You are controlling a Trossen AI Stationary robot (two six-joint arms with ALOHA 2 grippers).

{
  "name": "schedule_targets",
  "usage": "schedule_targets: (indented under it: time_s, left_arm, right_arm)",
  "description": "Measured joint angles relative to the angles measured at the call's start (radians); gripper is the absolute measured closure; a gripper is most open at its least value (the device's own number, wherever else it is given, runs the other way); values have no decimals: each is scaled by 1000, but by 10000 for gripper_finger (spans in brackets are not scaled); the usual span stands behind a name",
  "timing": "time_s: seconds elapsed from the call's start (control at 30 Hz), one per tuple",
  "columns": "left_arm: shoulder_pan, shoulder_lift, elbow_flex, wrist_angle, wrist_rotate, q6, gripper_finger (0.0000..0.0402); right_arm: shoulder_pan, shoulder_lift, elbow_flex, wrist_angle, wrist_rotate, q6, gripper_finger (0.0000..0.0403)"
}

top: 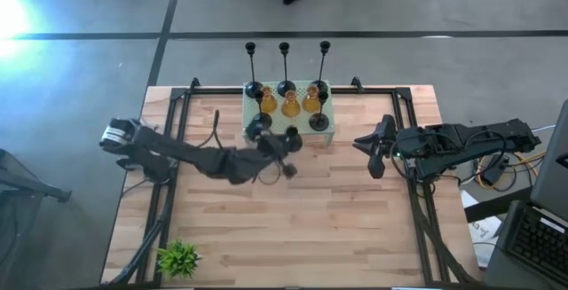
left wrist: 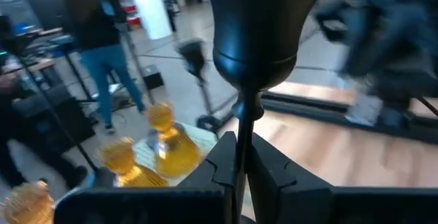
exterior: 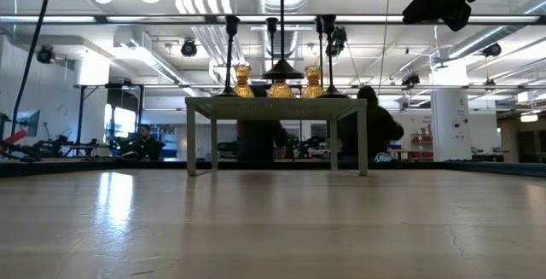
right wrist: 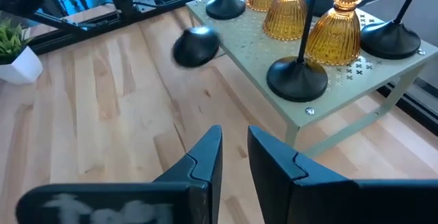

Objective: Pick & Place candle stick holders
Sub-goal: Align the small black candle holder with the other small black candle holders on the shelf

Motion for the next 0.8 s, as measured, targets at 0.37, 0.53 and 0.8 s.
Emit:
schedule_targets:
  time_s: [0.37,0.53,0.8]
  left_arm:
    - [152,2,80,-150,72,-125,384]
    - [172,6,80,-147,87,-139,384]
    - [207,12,80,-145,106,-146,384]
  right_arm:
    - [0,0,0,-5,0,-10,323]
    - [0,0,0,-5,0,-45,328]
    - [0,0,0,-4,0,-45,342]
